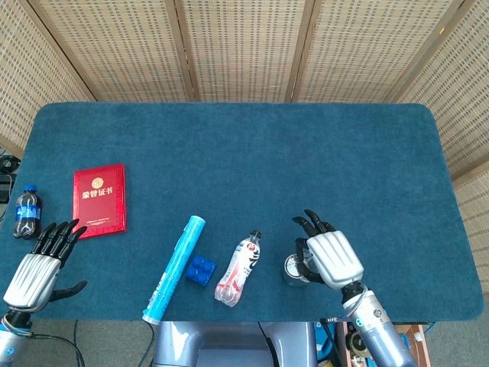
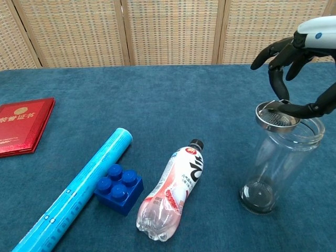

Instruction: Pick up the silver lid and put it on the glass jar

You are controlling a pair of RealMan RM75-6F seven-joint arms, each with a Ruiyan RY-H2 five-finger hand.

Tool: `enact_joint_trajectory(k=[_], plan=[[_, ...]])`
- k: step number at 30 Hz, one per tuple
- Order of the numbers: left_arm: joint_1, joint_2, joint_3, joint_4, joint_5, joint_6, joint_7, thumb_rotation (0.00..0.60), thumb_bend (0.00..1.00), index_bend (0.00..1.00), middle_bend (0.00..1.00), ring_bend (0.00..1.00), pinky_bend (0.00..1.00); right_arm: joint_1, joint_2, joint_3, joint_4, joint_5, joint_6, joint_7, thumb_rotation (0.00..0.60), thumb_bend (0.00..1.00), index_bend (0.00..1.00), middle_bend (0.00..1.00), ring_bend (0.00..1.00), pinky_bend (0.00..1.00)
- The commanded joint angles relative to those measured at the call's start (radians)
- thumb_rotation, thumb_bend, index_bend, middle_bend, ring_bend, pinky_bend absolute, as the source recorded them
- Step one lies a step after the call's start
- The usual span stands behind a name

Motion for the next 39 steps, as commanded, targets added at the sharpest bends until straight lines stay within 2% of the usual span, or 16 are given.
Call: enact_joint_trajectory(k=[1, 11, 39], plan=[[0.000, 0.000, 0.000, 0.000, 0.000, -0.001, 0.001, 0.600, 0.16, 0.00, 0.00, 0.00, 0.00, 0.001, 0.004, -0.001, 0.000, 0.006, 0.001, 0.004, 0.600, 0.52, 0.66, 0.22, 0.00, 0.30], [-0.001, -0.002, 0.000, -0.001, 0.000, -0.002, 0.005, 0.600, 0.16, 0.00, 0.00, 0.00, 0.00, 0.005, 0.022, 0.003, 0.000, 0.021, 0.020, 0.004, 0.600, 0.52, 0.66, 0.22, 0.00, 0.30], [0.002, 0.003, 0.000, -0.002, 0.002, 0.007, -0.003, 0.600, 0.16, 0.00, 0.00, 0.00, 0.00, 0.007, 0.058, -0.027, 0.000, 0.017, 0.017, 0.017, 0.600, 0.52, 0.66, 0.21, 0.00, 0.30]])
